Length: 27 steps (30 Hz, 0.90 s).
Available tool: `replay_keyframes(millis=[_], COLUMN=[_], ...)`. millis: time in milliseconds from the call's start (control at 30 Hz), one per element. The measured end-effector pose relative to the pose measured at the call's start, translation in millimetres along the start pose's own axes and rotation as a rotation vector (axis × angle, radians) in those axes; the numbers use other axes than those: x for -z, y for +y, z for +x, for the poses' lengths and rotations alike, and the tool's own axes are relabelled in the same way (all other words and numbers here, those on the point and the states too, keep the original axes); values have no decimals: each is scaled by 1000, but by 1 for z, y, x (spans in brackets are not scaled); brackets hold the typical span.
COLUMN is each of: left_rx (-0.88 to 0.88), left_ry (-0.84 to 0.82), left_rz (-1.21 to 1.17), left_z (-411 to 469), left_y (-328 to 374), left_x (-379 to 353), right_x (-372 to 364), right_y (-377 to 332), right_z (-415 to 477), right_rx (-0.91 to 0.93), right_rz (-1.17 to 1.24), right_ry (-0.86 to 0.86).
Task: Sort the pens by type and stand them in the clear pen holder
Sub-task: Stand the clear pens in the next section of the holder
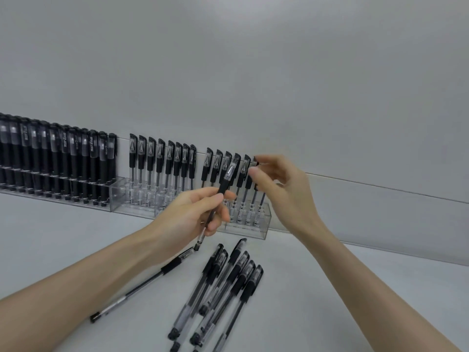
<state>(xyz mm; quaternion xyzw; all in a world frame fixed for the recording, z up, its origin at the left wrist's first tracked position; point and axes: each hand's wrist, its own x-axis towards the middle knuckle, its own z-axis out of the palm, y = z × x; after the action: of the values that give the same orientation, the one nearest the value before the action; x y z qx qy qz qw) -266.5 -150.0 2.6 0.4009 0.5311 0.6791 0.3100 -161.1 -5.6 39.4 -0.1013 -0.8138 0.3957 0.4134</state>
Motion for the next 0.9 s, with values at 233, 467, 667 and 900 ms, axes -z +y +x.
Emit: replay_keyframes(millis=[233,467,667,900], left_rx=[-21,-241,-644,-680], left_ry=[-84,200,127,93], left_rz=[104,819,1507,1605], left_z=[-12,-28,-39,-40], left_y=[32,24,-3,-17], left_x=[18,110,185,199], right_x=[-34,-96,-145,-189], right_y=[-36,-63,-80,-79], right_z=[8,26,43,48], right_rx=[-12,34,133,113], right_rz=[282,227,65,11], right_ry=[-89,39,270,311])
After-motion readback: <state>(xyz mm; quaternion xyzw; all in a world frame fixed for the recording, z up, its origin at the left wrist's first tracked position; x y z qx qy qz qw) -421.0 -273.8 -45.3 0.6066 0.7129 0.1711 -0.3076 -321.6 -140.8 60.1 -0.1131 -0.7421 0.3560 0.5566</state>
